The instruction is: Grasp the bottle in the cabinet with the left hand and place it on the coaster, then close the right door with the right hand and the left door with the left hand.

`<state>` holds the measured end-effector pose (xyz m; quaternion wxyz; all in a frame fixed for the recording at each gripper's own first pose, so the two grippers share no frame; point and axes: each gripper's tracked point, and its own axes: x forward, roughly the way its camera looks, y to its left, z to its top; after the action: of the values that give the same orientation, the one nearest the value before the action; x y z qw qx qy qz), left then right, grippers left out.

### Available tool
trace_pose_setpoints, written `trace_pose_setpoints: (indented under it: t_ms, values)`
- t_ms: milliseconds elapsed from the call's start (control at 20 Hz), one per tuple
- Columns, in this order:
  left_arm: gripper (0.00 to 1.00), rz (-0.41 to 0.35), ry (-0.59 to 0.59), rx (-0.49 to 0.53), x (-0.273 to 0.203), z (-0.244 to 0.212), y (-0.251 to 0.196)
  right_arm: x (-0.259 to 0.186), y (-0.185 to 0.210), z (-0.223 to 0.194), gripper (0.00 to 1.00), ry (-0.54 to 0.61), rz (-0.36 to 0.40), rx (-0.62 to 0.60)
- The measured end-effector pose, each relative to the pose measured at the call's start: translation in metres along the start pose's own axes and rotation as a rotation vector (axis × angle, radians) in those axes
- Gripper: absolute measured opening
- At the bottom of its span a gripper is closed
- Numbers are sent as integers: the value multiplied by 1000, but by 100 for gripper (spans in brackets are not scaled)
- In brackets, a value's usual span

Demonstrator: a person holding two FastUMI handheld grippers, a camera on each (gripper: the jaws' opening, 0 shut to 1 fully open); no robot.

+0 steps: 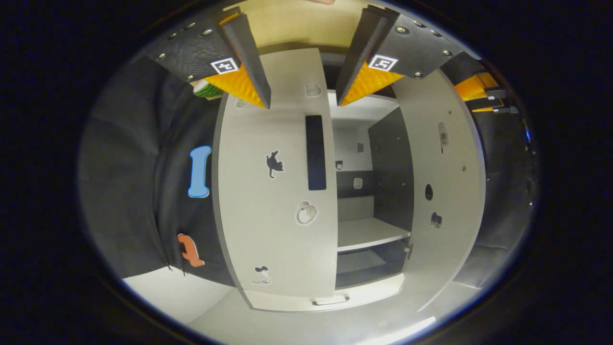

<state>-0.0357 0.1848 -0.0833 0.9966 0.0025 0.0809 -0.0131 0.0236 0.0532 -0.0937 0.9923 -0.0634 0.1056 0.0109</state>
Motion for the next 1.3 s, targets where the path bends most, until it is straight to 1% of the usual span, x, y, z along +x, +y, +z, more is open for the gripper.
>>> trace_pose_setpoints:
  t_ms: [50, 100, 150, 200, 250, 300, 350, 550, 600, 650, 700, 750, 800, 850, 900, 950, 1000, 1100, 1150, 1250, 1300]
  values:
    - [95, -3, 1, 2, 2, 0, -4, -1, -3, -2, 80, 4, -4, -2]
    - [95, -11, -1, 9, 4, 0, -7, -2, -5, -3, 83, 8, -5, -2]
    - [95, -25, -2, 17, 5, 2, -12, -2, -6, -4, 80, 11, -7, -3]
    - [90, -40, -1, 21, 7, 1, -19, -2, -8, -3, 83, 13, -9, -4]
    - [95, -56, 0, 20, 9, 1, -25, -3, -10, -5, 80, 15, -12, -7]
    - [90, -71, -1, 18, 12, -1, -31, -3, -12, -4, 83, 15, -16, -10]
    - [95, -80, 0, 18, 17, -1, -36, -3, -15, -5, 83, 14, -22, -14]
    - [95, -114, 7, -11, 37, -3, -57, -3, -28, -5, 83, 19, -42, -37]
    - [90, -125, 9, -16, 42, -3, -63, -2, -33, -3, 83, 18, -49, -38]
    - [95, -127, 3, -16, 47, -1, -67, -1, -38, -2, 83, 17, -56, -38]
    - [95, -124, -9, -13, 53, 3, -69, -2, -43, -2, 80, 17, -63, -37]
    - [95, -125, -20, -14, 59, 6, -72, -2, -48, -1, 80, 15, -71, -34]
    - [95, -136, -28, -19, 63, 7, -73, -2, -52, 0, 83, 14, -78, -30]
    - [95, -142, -32, -26, 68, 8, -78, -1, -56, 0, 83, 12, -84, -27]
    - [99, -150, -33, -28, 76, 10, -84, -1, -60, 1, 83, 12, -90, -25]
    - [99, -153, -45, -23, 84, 13, -88, -1, -64, 1, 83, 12, -97, -24]
    - [99, -152, -53, -16, 92, 16, -91, -1, -68, 2, 80, 11, -104, -25]
    - [99, -145, -64, -4, 104, 20, -92, 0, -76, 4, 80, 5, -118, -25]
    - [99, -144, -67, -4, 108, 21, -93, 0, -80, 5, 83, 2, -124, -24]
    - [99, -145, -66, -8, 114, 21, -95, 1, -87, 6, 83, -1, -135, -22]
    - [100, -144, -67, -8, 116, 21, -95, 2, -90, 7, 80, -3, -140, -21]
